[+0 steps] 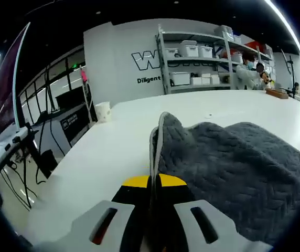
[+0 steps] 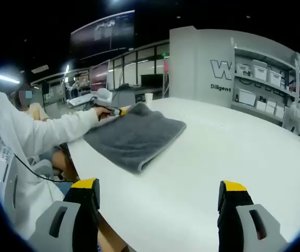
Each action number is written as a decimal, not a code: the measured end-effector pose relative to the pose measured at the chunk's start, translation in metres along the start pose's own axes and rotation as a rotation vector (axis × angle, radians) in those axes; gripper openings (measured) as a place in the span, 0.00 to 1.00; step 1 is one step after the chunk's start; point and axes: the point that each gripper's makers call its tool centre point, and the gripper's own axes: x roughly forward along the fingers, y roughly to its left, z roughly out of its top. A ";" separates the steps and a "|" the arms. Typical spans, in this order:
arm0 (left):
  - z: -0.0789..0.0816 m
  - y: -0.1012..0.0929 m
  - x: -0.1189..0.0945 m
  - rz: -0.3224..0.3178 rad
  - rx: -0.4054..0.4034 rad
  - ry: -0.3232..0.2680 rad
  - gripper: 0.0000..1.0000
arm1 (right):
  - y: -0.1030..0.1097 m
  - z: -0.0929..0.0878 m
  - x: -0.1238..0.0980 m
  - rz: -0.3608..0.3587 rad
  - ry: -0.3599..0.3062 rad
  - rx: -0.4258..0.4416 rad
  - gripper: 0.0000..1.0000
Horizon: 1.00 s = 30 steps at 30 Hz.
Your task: Open the folded towel by lifting each exposed corner and separating the folded layers until the towel lies flat within the target outline without major curled edges
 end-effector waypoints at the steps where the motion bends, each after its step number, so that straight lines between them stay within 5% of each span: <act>1: -0.002 0.000 0.002 0.006 0.009 0.009 0.05 | 0.000 0.000 0.000 0.000 0.001 -0.001 0.93; 5: -0.007 0.000 0.002 0.039 0.126 0.022 0.07 | 0.001 0.000 0.000 -0.001 0.003 -0.004 0.93; 13: 0.002 0.014 -0.028 0.060 0.188 -0.043 0.25 | 0.004 0.002 -0.003 0.003 0.000 -0.016 0.94; 19: 0.006 -0.009 -0.099 -0.114 0.173 -0.177 0.34 | 0.002 0.002 -0.002 0.000 -0.002 -0.010 0.93; 22: 0.008 -0.016 -0.129 -0.152 0.192 -0.221 0.44 | 0.003 -0.002 0.003 0.004 0.016 -0.008 0.93; 26: 0.004 -0.033 -0.158 -0.240 0.196 -0.226 0.57 | 0.008 -0.003 0.007 0.014 0.031 -0.013 0.93; 30: -0.004 -0.052 -0.183 -0.363 0.061 -0.198 0.64 | 0.012 -0.002 0.010 0.026 0.038 -0.020 0.93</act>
